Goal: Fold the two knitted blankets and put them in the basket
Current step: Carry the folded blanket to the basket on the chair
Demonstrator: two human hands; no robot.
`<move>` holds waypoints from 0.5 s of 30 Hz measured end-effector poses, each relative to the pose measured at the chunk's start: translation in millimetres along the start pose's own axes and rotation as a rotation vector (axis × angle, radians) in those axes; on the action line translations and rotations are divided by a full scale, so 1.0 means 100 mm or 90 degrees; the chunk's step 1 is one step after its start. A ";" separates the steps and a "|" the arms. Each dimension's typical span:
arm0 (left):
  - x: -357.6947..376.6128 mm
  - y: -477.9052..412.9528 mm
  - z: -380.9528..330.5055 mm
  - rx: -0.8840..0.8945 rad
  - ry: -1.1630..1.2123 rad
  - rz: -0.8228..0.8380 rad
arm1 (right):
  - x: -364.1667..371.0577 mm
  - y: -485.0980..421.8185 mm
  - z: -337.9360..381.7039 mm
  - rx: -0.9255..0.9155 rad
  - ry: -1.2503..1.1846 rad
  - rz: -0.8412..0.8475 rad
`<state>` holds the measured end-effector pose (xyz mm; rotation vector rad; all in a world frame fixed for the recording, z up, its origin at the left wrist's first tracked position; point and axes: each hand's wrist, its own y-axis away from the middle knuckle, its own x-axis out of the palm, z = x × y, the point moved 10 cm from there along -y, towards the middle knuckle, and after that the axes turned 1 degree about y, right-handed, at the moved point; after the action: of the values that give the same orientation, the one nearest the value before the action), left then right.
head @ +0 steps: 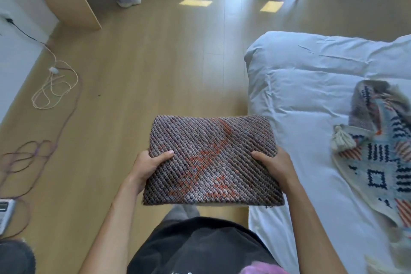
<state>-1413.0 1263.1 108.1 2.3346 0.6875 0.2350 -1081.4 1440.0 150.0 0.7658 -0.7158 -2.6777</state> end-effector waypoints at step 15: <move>0.28 -1.94 -1.57 -0.011 -0.077 0.058 | 0.10 -1.59 1.08 0.050 -0.056 -0.061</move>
<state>-1522.8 1488.4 97.0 2.3444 0.5189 0.1374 -1167.6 1612.4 142.2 0.7228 -0.8294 -2.7983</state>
